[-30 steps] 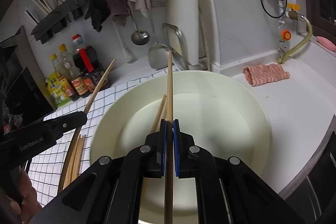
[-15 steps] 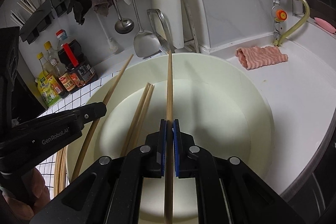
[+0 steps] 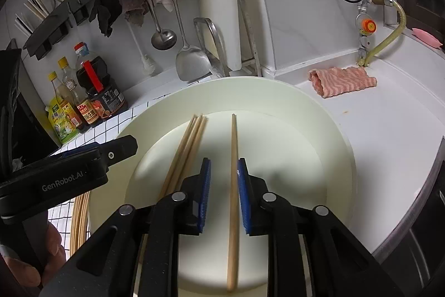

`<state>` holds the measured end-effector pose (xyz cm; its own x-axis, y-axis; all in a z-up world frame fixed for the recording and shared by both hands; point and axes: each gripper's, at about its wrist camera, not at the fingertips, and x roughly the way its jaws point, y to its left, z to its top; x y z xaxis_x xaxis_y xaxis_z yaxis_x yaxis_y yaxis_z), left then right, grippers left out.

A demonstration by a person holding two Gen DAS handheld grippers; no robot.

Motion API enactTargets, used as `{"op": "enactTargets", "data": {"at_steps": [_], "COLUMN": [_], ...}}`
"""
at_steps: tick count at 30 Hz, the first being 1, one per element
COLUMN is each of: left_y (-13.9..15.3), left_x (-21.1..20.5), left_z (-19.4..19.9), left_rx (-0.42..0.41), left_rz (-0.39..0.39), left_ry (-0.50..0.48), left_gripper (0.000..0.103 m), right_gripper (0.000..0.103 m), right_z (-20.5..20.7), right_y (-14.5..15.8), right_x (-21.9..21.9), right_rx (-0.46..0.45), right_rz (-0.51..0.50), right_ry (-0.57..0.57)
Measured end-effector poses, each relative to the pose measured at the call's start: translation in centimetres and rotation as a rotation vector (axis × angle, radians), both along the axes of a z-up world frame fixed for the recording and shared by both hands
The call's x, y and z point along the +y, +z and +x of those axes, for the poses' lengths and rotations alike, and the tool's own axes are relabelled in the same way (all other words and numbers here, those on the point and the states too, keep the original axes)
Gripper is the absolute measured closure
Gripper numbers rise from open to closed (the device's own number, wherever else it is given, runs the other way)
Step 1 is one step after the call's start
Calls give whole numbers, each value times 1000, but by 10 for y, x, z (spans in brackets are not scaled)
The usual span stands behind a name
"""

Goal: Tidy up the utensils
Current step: 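Open both tools to drop the chopsticks into the bowl, then withdraw both open tools back toward the chopstick row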

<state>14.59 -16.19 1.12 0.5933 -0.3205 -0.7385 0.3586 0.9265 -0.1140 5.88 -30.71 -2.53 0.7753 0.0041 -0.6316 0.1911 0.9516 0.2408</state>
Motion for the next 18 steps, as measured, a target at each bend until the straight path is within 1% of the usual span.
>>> {"op": "enactTargets", "data": {"at_steps": [9,16,18], "left_y": [1,-3,-4], "left_x": [14,40,47], "left_z": [-10,-17,-19], "left_rx": [-16,4,11], "left_rz": [17,8,4], "left_ry": [15,54,63], "left_gripper": [35,35,35], "right_gripper": [79,77,75], "right_z": [0,0,-1], "right_y": [0,5,7], "right_x": [6,18,22], "right_rx": [0,-5,-8], "right_rz": [-4,-21,-25], "right_ry": [17,36,45]}}
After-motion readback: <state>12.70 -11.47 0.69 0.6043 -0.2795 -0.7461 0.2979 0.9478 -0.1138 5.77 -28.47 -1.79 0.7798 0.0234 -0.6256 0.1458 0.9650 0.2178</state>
